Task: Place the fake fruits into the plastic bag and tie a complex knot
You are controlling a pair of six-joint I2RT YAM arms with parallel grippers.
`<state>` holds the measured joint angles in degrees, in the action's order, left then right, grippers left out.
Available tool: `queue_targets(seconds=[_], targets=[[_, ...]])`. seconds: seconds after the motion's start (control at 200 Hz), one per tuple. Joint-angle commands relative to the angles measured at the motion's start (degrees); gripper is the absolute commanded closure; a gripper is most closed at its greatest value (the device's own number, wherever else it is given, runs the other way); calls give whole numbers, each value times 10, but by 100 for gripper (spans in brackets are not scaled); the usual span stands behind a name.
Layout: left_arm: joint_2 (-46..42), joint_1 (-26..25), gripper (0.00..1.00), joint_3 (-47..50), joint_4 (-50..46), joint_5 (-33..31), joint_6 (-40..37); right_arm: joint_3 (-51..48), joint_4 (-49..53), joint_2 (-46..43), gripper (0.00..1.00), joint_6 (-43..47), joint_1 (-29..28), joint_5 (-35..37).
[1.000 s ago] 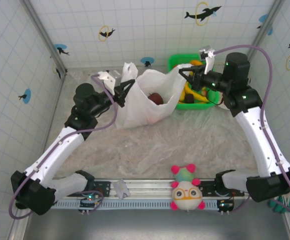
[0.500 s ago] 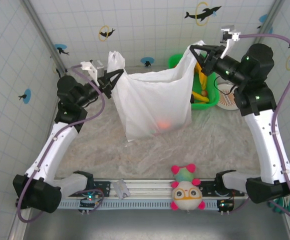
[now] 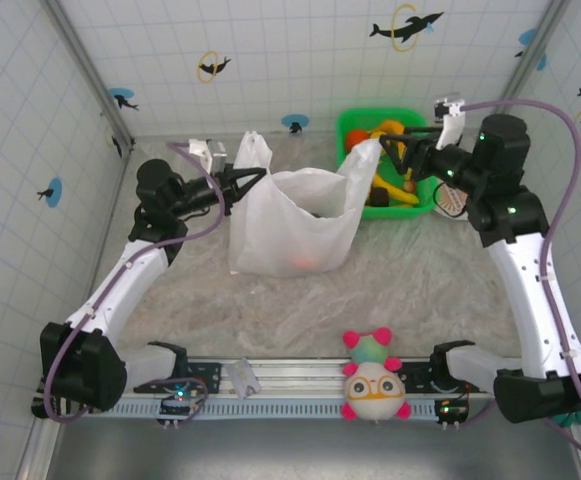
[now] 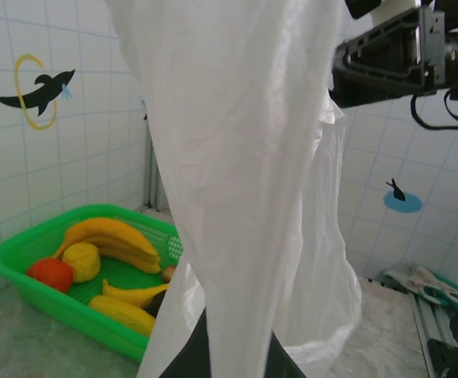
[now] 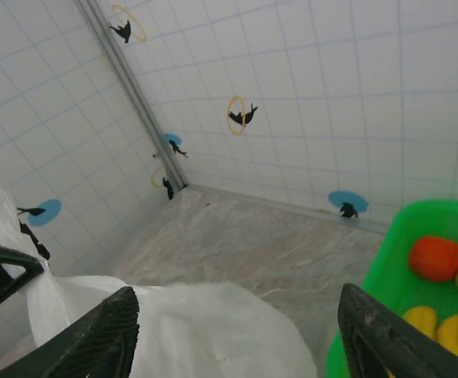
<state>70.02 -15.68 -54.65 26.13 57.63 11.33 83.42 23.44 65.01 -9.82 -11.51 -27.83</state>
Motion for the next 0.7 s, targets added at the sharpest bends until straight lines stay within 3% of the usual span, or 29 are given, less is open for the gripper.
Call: queue_targets(seconds=[0.0,0.065,0.255,0.525,0.691], targets=[[8,2,100,-34,-2,53,-44,58,40,-35,16,90,0,-14],[15,3,100,-41,-7,75,-53,70,36,-34,0,120,-23,-50],[36,3,99,-58,-18,145,-73,131,124,34,0,319,-178,-19],[45,3,99,-75,-53,201,-121,268,157,204,2,433,-214,-147],[48,3,98,-80,-72,230,-145,377,239,293,10,479,-234,-183]])
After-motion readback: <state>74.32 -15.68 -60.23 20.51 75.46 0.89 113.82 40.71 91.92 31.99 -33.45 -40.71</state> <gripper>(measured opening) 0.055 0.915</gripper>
